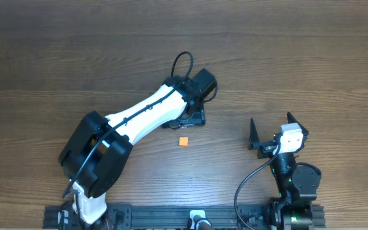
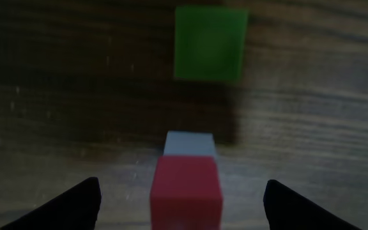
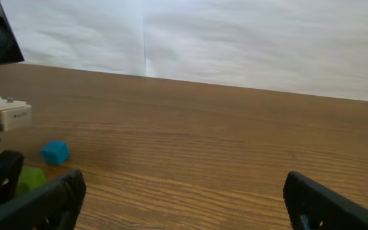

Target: Stack Cubes

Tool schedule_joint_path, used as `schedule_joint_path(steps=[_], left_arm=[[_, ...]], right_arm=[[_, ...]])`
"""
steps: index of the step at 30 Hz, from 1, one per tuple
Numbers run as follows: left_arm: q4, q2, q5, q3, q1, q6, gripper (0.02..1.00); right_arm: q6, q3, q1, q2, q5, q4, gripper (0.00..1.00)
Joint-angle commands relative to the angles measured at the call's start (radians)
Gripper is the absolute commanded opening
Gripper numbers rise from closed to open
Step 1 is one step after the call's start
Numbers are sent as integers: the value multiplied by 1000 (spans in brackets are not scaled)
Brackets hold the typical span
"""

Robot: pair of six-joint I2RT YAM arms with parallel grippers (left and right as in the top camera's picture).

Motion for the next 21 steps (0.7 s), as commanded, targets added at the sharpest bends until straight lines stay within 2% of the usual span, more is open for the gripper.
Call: schedule_joint_path(steps=[1, 7, 21], left_arm=[[-10, -67, 12, -10, -48, -10, 829], [-10, -101, 14, -82, -88, -73, 816], [51, -121, 16, -187, -119, -102, 744]], right_arm=[[-1, -5, -3, -9, 0, -5, 991], [-1, -5, -3, -9, 0, -5, 991], [-1, -5, -3, -9, 0, -5, 991]])
